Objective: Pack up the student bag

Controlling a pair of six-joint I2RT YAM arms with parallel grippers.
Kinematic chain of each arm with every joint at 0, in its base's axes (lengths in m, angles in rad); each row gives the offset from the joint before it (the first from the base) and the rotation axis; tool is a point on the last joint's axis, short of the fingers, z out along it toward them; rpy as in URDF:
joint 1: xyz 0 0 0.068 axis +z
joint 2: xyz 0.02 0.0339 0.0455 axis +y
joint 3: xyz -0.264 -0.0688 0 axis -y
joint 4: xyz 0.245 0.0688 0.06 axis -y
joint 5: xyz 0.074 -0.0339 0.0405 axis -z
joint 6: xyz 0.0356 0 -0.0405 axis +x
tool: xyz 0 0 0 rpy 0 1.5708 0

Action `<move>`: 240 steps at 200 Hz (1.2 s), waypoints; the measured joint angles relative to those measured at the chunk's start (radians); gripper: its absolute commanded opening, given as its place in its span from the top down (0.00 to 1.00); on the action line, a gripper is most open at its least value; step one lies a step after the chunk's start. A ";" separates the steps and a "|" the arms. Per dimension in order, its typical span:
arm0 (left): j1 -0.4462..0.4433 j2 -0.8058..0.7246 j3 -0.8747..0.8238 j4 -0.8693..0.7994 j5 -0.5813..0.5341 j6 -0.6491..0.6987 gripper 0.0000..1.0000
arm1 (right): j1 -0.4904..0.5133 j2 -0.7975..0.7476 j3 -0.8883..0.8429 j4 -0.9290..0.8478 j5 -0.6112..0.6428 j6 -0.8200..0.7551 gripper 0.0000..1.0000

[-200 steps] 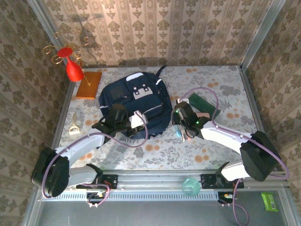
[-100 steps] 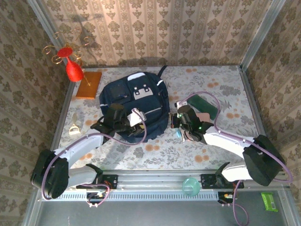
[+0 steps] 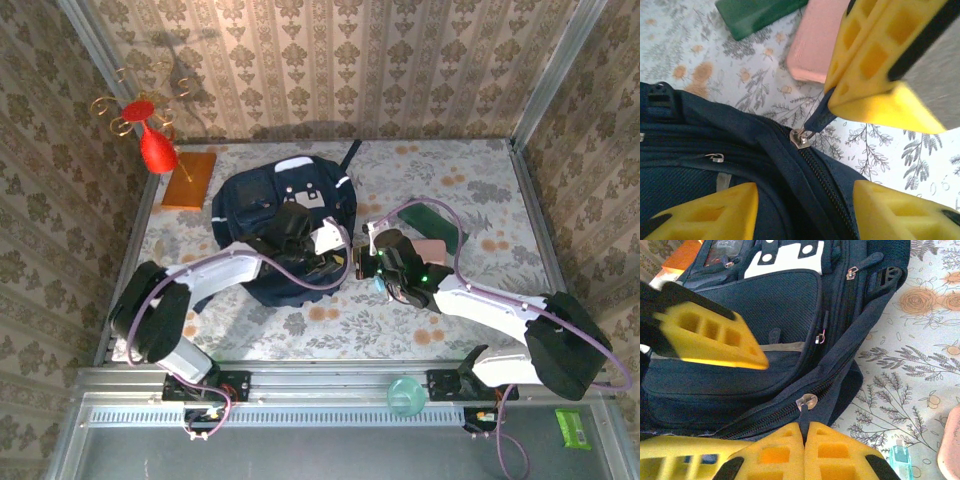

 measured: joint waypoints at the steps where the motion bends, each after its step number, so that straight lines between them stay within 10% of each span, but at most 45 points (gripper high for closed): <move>1: 0.000 0.003 0.002 -0.002 0.000 0.001 0.51 | 0.000 0.000 0.000 0.000 0.000 0.000 1.00; 77: -0.002 0.067 0.037 -0.077 -0.001 0.050 1.00 | 0.003 0.000 -0.025 0.014 0.047 0.000 1.00; 240: 0.096 -0.231 -0.191 -0.082 0.110 0.040 1.00 | -0.010 0.082 -0.010 0.071 0.132 -0.015 1.00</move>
